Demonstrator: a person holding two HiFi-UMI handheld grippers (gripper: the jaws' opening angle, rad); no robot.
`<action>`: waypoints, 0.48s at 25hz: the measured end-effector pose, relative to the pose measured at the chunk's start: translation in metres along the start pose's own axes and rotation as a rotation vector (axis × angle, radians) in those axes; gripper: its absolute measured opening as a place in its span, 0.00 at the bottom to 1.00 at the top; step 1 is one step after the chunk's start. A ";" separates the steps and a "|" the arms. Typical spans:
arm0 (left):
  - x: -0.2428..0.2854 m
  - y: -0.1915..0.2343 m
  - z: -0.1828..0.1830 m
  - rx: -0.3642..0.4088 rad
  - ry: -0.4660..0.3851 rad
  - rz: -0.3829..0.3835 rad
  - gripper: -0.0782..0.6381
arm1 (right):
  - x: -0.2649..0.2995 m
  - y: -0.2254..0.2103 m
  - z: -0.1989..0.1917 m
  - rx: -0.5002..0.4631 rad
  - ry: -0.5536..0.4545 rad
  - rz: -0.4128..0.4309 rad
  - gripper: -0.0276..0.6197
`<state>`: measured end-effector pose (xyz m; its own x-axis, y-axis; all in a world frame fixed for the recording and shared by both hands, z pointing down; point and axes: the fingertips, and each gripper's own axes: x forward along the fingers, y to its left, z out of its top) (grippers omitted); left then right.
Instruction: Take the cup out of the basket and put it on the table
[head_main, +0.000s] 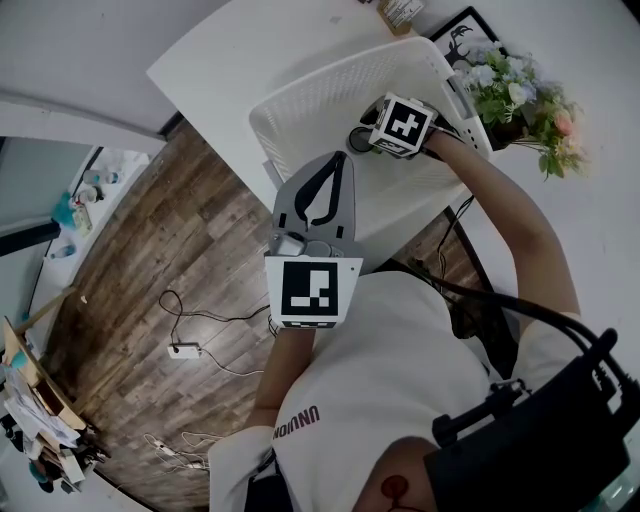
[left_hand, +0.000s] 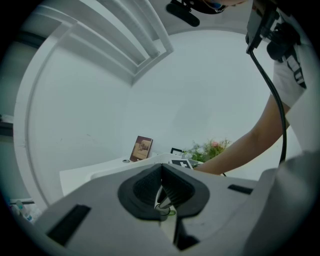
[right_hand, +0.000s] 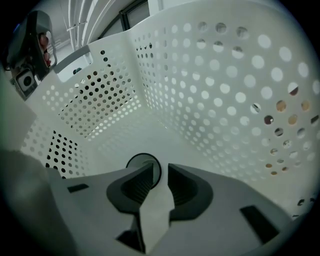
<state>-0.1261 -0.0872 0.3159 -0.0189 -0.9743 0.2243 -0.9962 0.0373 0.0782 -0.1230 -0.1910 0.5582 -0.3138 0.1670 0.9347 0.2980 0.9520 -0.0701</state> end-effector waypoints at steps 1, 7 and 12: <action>0.000 0.000 -0.001 -0.001 0.006 -0.001 0.13 | 0.000 0.000 0.000 -0.001 0.004 -0.002 0.20; 0.000 0.002 0.003 0.003 -0.007 -0.003 0.13 | 0.006 0.001 -0.003 0.031 0.021 0.013 0.18; 0.002 0.002 -0.001 0.000 0.014 -0.008 0.13 | 0.009 0.001 -0.004 0.052 0.023 0.027 0.14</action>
<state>-0.1285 -0.0891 0.3177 -0.0098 -0.9714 0.2371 -0.9964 0.0296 0.0800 -0.1219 -0.1892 0.5682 -0.2849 0.1873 0.9401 0.2587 0.9594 -0.1127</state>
